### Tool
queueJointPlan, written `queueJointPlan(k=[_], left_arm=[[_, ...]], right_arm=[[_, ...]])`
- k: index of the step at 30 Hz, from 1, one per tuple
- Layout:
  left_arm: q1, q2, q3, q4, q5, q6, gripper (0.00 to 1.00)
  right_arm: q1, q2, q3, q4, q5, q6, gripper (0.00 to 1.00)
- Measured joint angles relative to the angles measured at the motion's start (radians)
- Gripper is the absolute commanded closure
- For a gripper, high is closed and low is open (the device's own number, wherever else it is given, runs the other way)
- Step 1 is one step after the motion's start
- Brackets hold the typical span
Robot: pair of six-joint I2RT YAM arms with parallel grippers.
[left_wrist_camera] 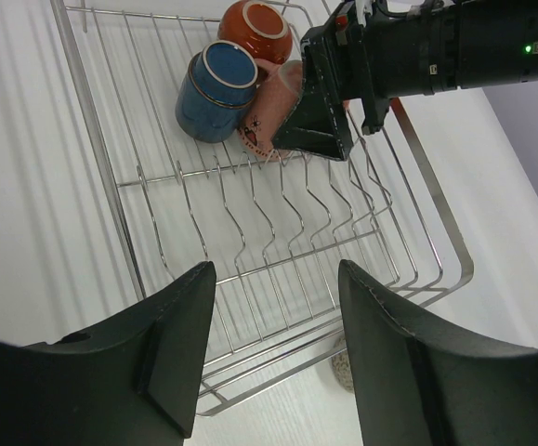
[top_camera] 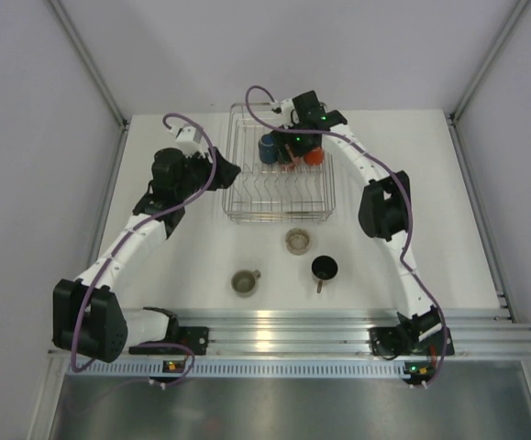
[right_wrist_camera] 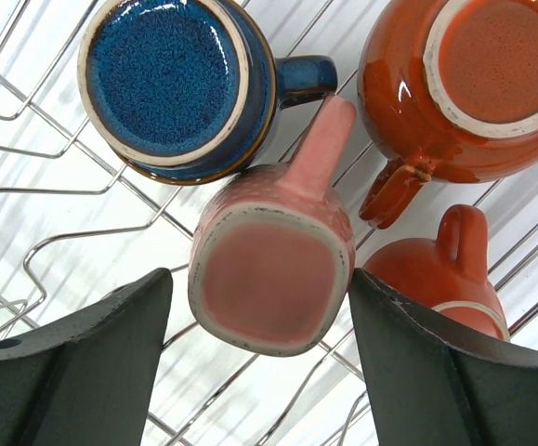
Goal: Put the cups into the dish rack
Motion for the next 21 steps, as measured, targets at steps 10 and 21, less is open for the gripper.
queueJointPlan(k=[10, 21], left_arm=[[0.000, -0.022, -0.011, 0.000, 0.000, 0.000, 0.39], [0.000, -0.040, -0.011, 0.000, 0.001, 0.000, 0.39]], right_arm=[[0.006, -0.053, -0.055, 0.026, 0.023, 0.007, 0.25], [0.012, -0.244, -0.225, 0.169, 0.125, 0.019, 0.25]])
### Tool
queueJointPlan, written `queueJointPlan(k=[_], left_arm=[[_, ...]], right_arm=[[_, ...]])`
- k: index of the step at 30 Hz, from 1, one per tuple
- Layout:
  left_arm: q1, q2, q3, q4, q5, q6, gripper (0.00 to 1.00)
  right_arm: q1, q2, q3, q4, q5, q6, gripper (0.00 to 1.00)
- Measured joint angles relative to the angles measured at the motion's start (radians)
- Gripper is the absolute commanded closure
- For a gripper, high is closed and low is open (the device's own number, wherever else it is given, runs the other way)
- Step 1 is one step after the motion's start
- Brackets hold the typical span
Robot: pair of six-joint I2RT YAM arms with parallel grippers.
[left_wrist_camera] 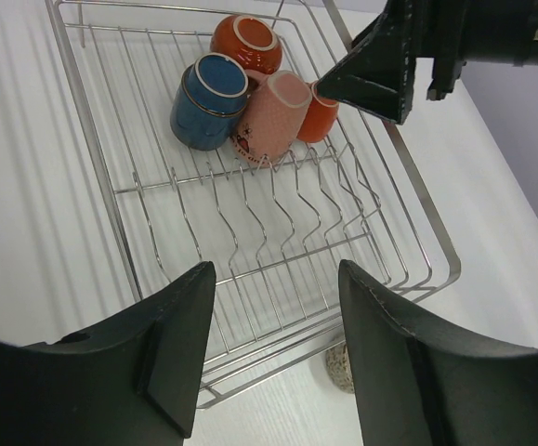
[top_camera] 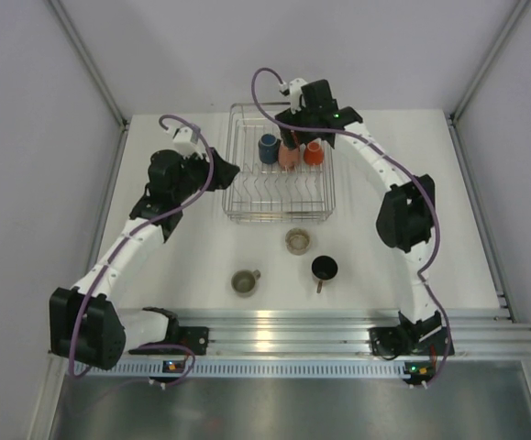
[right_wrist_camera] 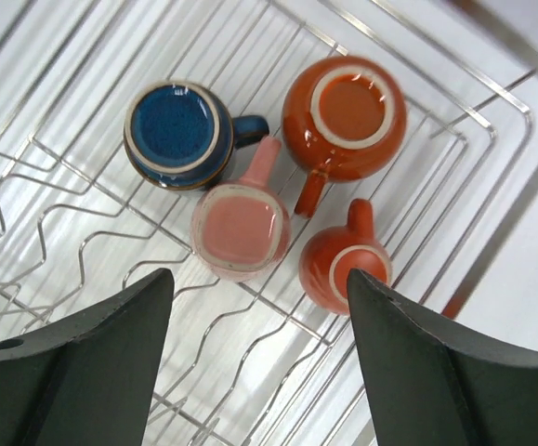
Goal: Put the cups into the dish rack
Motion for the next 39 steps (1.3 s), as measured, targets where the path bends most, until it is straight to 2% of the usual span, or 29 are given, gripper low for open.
queueJointPlan(k=[3, 7, 12, 19, 24, 28, 32, 39], left_arm=[[0.000, -0.005, 0.000, 0.000, 0.008, 0.000, 0.40], [0.000, -0.023, -0.006, 0.000, 0.027, 0.000, 0.40], [0.000, -0.063, -0.031, -0.002, 0.041, 0.000, 0.41], [0.000, -0.106, -0.050, -0.027, 0.041, 0.001, 0.41], [0.000, -0.108, -0.056, -0.042, 0.041, 0.001, 0.40], [0.000, -0.113, -0.066, -0.045, 0.041, 0.001, 0.41], [0.000, -0.115, -0.072, -0.048, 0.041, 0.001, 0.40], [0.000, -0.116, -0.080, -0.059, 0.047, 0.000, 0.41]], right_arm=[[0.000, -0.078, -0.077, 0.051, 0.022, 0.000, 0.25], [0.000, -0.214, -0.208, 0.113, 0.060, 0.005, 0.16], [0.000, -0.407, -0.355, 0.159, 0.079, 0.027, 0.15], [0.001, -0.818, -0.766, 0.208, 0.087, 0.116, 0.15], [0.018, -1.066, -1.018, 0.171, 0.101, 0.208, 0.16], [0.101, -1.247, -1.225, 0.136, 0.124, 0.312, 0.17], [0.200, -1.358, -1.382, 0.098, 0.147, 0.427, 0.18], [0.328, -1.420, -1.496, 0.080, 0.205, 0.572, 0.21]])
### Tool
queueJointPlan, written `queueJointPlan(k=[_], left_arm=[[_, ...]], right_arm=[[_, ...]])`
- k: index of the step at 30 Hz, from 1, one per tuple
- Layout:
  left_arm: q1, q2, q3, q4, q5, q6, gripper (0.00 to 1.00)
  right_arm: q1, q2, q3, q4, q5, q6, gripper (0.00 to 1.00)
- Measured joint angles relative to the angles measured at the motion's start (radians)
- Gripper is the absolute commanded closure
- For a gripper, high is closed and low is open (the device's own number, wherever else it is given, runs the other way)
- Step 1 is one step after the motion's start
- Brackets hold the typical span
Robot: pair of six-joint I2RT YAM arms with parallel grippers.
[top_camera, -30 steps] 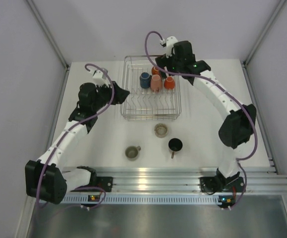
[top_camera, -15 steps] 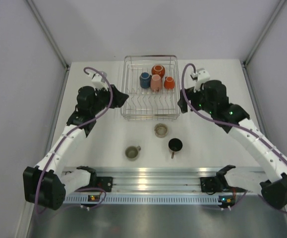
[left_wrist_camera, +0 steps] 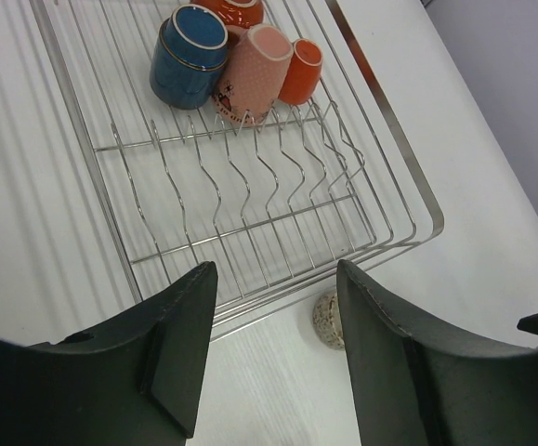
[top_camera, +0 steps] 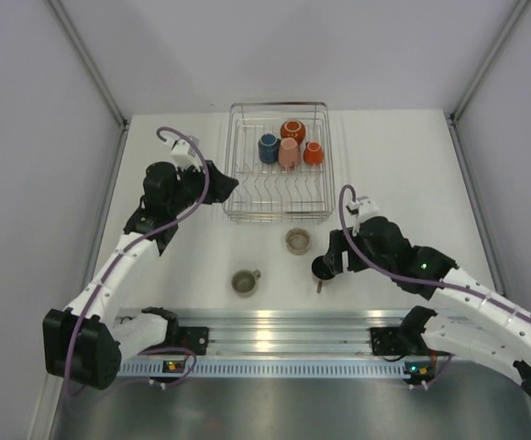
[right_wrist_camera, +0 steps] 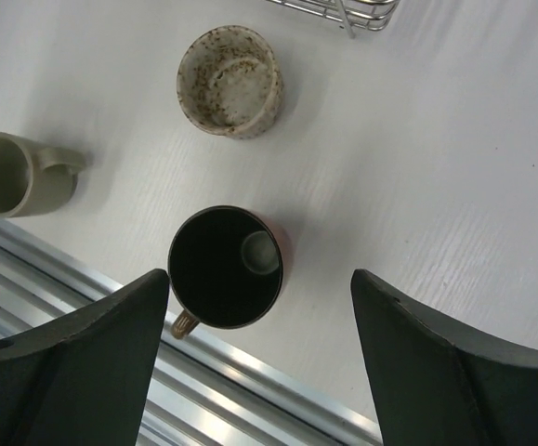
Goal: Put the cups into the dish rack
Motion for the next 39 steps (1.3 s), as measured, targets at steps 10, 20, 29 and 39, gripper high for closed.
queueJointPlan(k=[10, 20, 29, 39], left_arm=[[0.000, -0.016, -0.001, -0.024, 0.005, 0.000, 0.41], [0.000, -0.019, -0.001, -0.024, 0.005, 0.001, 0.41], [0.000, -0.019, -0.001, -0.024, 0.005, 0.002, 0.42], [0.000, -0.019, 0.011, -0.090, -0.050, 0.006, 0.41]], right_arm=[[0.026, 0.119, -0.040, 0.031, 0.069, 0.052, 0.39], [0.027, 0.204, -0.047, 0.080, 0.078, 0.061, 0.66], [0.028, 0.274, -0.071, 0.110, 0.048, 0.064, 1.00], [0.028, 0.246, 0.149, -0.175, 0.144, 0.000, 1.00]])
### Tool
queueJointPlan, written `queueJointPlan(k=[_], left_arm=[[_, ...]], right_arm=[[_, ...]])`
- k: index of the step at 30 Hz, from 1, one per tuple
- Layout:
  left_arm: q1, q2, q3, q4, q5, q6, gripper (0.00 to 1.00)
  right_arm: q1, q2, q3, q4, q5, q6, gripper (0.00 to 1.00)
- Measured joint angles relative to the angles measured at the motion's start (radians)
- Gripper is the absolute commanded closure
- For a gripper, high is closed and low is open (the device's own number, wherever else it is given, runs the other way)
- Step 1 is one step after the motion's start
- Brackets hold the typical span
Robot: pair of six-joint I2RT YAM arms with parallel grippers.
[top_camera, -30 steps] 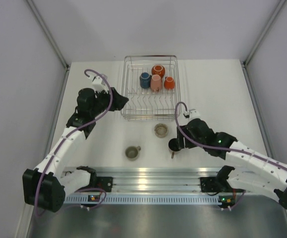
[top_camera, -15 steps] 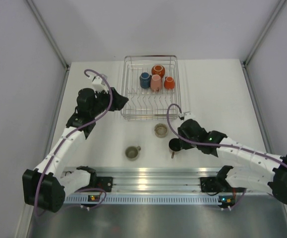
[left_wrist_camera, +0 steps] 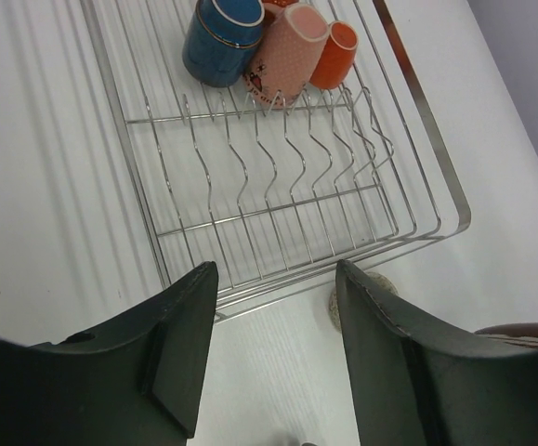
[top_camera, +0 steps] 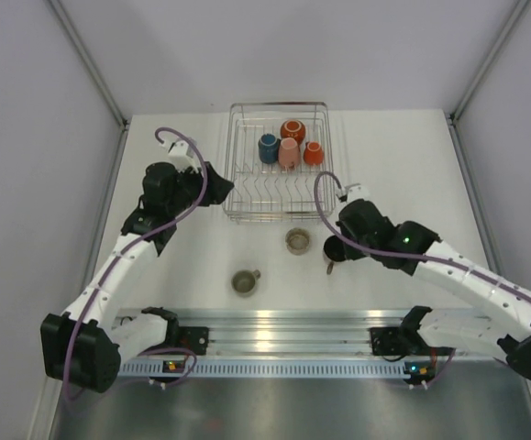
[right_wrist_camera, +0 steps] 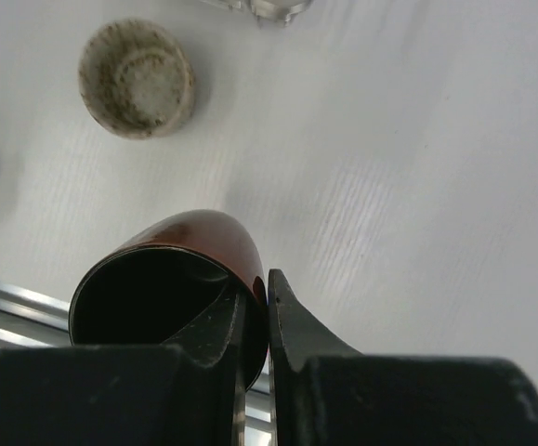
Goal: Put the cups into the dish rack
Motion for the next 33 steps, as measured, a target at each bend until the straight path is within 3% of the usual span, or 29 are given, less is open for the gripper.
queueJointPlan(k=[4, 8, 15, 16, 18, 26, 33], left_arm=[[0.000, 0.000, 0.019, -0.017, -0.031, 0.002, 0.40], [0.000, 0.000, 0.026, -0.013, -0.035, -0.003, 0.39], [0.000, 0.022, 0.026, 0.078, 0.041, -0.045, 0.36], [0.000, 0.035, 0.026, 0.100, 0.060, -0.058, 0.21], [0.000, 0.068, 0.026, 0.158, 0.108, -0.103, 0.20], [0.000, 0.190, -0.043, 0.579, 0.296, -0.422, 0.19], [-0.002, 0.336, -0.105, 1.059, 0.375, -0.758, 0.19]], right_arm=[[-0.007, -0.041, 0.241, -0.120, 0.100, -0.060, 1.00], [-0.037, -0.103, 0.396, -0.131, 0.174, -0.127, 1.00], [-0.134, -0.201, 0.341, 0.075, 0.149, -0.217, 1.00], [-0.154, -0.201, 0.314, 0.124, 0.126, -0.220, 1.00], [-0.181, -0.190, 0.264, 0.221, 0.056, -0.219, 1.00], [-0.211, -0.020, 0.137, 0.588, -0.230, -0.162, 1.00], [-0.211, 0.026, 0.106, 0.863, -0.388, -0.084, 1.00]])
